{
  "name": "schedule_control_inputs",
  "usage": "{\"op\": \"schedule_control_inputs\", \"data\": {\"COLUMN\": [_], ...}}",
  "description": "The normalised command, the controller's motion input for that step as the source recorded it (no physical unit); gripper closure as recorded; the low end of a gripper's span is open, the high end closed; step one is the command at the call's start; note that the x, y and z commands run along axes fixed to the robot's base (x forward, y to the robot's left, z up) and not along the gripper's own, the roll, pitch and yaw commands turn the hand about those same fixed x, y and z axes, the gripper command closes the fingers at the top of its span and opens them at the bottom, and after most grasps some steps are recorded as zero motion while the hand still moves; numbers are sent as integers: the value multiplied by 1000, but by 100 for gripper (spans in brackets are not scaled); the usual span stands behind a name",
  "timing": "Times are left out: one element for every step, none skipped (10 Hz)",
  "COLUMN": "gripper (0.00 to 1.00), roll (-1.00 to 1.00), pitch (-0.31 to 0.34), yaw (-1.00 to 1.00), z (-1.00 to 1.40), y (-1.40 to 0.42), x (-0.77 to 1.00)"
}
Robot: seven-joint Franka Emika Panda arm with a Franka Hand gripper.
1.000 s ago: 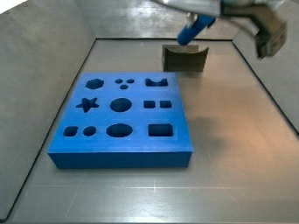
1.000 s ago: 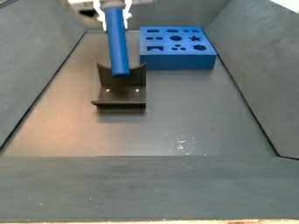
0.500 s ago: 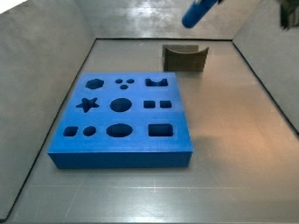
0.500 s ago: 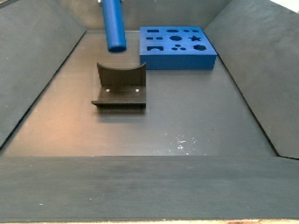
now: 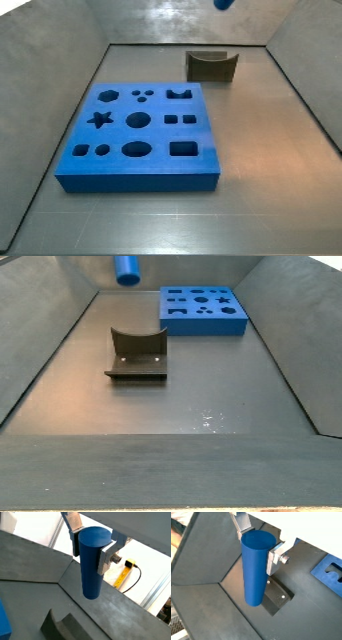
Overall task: Pick up the round object. Move up. Place the round object on the fixture. Regrasp the round object. Move to above the board. Insert the round object.
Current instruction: Move to above the board.
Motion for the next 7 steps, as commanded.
{"op": "schedule_control_inputs", "data": {"gripper": [100,100,100,100,100,100,100], "roll": [-56,-1000,-1000,-1000,-1000,-1000,-1000], "pitch": [79,-112,-126,-165,-196,-210,-222], "yaw": [52,-121,-121,-118,-115,-126,-135], "z": [219,392,392,378,326,337,328], "y": [-12,-857,-844,-757,-678,-658,-611], "x": [12,-1000,-1000,-1000,-1000,-1000,-1000]}}
